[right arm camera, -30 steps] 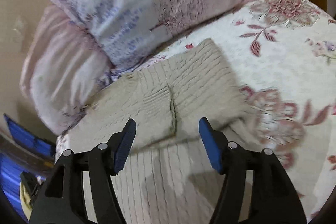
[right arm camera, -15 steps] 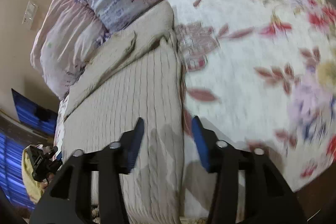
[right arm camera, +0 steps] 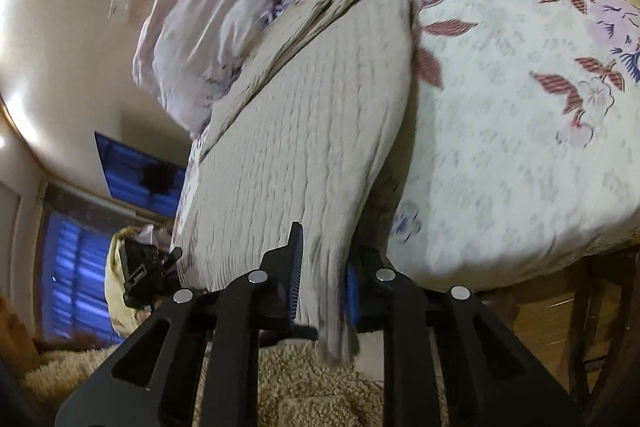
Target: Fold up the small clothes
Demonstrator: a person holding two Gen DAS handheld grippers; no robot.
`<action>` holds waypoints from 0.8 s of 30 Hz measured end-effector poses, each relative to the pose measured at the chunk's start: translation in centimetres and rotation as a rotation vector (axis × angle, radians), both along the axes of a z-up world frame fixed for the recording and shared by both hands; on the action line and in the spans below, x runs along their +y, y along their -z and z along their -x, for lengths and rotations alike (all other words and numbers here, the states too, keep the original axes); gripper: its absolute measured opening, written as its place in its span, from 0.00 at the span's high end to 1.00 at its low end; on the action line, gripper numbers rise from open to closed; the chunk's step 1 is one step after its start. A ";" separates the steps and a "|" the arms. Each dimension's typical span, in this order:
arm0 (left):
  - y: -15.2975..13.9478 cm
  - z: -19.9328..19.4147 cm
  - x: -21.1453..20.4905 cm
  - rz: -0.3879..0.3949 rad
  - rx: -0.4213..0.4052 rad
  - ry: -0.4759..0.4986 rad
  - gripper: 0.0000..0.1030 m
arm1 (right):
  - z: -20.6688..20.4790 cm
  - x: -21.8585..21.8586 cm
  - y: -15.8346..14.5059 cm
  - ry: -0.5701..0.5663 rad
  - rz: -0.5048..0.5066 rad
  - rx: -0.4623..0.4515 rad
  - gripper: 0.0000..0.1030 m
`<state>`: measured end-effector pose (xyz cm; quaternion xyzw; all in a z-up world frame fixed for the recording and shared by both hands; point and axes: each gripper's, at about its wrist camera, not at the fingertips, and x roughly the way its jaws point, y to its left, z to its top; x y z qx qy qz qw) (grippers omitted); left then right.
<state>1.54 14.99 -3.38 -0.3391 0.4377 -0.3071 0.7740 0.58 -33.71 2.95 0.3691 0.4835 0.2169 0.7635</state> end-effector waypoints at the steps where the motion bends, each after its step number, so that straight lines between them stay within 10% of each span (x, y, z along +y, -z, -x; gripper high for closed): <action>1: 0.0 0.1 -0.1 -0.005 0.001 0.004 0.74 | 0.1 0.2 -0.1 -0.013 0.005 -0.001 0.81; 5: -0.3 0.0 -0.8 -0.069 -0.011 0.031 0.94 | 0.0 0.8 -1.2 0.000 0.049 -0.043 0.92; 24: -12.1 -9.9 0.2 -0.382 -0.375 -0.238 0.95 | -7.2 2.1 -12.1 0.252 0.508 -0.520 0.93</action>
